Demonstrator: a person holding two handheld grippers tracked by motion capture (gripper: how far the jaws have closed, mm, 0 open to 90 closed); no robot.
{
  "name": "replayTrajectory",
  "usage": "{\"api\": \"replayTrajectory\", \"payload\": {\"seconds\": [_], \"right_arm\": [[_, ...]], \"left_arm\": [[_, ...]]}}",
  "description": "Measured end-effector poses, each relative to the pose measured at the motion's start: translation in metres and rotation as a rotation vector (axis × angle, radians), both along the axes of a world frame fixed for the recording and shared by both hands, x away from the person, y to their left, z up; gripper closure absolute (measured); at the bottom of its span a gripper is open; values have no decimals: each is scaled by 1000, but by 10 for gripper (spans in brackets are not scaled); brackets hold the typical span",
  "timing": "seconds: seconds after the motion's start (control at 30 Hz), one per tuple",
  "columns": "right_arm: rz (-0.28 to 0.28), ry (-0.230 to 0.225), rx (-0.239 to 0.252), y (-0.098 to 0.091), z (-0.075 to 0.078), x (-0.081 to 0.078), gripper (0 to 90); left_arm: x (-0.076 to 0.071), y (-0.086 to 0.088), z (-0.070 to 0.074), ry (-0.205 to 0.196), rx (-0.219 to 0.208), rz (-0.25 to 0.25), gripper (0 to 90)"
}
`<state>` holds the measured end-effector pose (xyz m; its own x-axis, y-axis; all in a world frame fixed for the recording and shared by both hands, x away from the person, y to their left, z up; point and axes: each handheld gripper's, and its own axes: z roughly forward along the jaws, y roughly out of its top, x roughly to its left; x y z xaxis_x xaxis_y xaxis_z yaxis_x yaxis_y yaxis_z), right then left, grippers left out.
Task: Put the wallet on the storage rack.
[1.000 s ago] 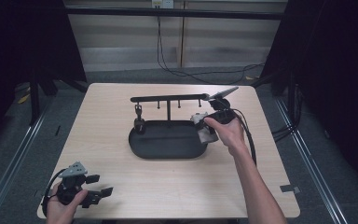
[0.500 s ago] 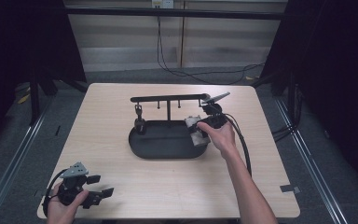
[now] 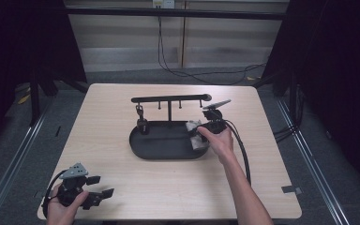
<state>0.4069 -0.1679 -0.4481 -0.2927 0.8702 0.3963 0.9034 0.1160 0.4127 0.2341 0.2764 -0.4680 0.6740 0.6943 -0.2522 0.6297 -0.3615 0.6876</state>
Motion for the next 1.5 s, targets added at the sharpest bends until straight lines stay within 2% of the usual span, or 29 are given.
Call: {"api": "replayTrajectory", "payload": {"seconds": [0.53,0.73,0.87,1.07,1.2,1.37,1.5], "right_arm": [[-26,15,14,8,-17,6,330],[-13,-2,-17,12,-21,5,319],[-21,14,-44,14,-27,5,312],[-27,-11,-49,16,-30,4,293],[-38,-8,-48,17,-31,4,277],[-41,-34,-58,20,-31,4,269],[-53,-42,-48,19,-28,3,264]], "left_arm": [[0,1,0,2,-2,-4,216],[1,1,-1,5,0,-5,216],[1,1,0,7,-2,-3,216],[3,0,0,5,-3,-1,216],[2,1,0,2,-3,0,216],[2,2,0,-2,-3,4,216],[2,2,0,0,-5,3,216]]}}
